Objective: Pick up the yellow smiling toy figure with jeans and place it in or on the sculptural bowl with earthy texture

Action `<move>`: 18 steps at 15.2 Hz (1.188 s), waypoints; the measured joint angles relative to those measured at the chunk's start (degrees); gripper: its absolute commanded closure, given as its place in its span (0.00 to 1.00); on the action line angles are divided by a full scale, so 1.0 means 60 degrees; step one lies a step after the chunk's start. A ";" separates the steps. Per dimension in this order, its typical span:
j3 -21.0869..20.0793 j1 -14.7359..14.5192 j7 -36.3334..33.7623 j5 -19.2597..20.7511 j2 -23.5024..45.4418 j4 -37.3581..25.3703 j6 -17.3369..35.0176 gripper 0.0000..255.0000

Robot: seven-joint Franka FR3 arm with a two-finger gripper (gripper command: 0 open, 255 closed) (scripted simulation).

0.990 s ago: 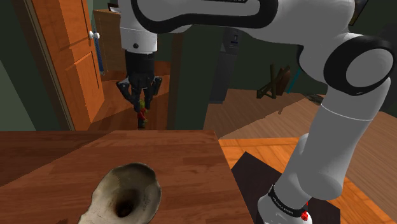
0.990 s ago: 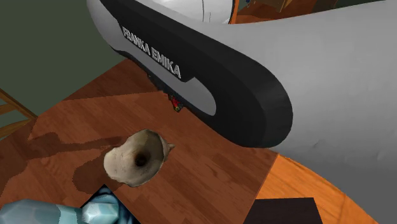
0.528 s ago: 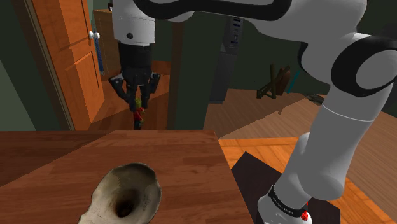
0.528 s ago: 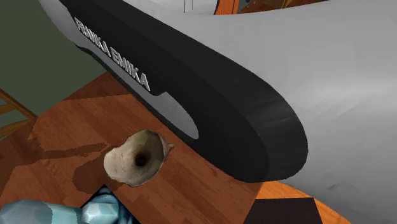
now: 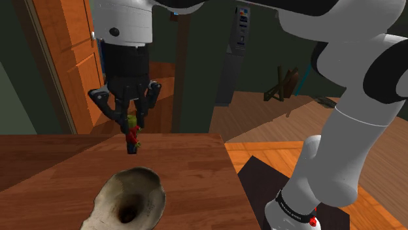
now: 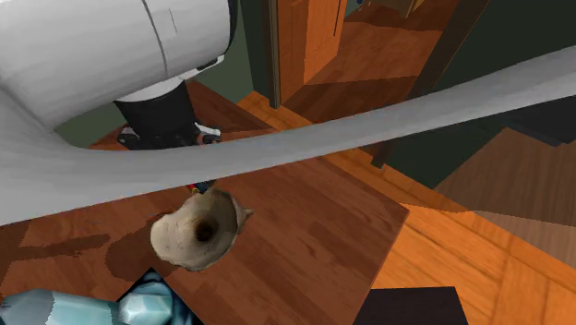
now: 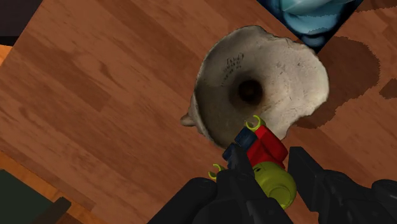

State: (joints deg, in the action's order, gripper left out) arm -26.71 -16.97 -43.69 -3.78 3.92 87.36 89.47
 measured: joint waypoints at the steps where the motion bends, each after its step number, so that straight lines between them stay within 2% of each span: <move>1: -0.0103 -0.0118 -0.0220 -0.0018 -0.0048 0.0035 0.0012 1.00; 3: -0.0340 -0.0404 -0.0741 0.0049 0.0078 -0.0275 -0.0141 1.00; 5: -0.0415 -0.0492 -0.0911 0.0045 0.0068 -0.0234 -0.0098 1.00; 18: -0.0406 -0.0464 -0.0768 -0.0102 -0.0212 0.1681 0.1558 1.00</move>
State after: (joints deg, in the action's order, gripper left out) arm -29.15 -19.76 -48.30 -4.39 2.65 97.45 98.82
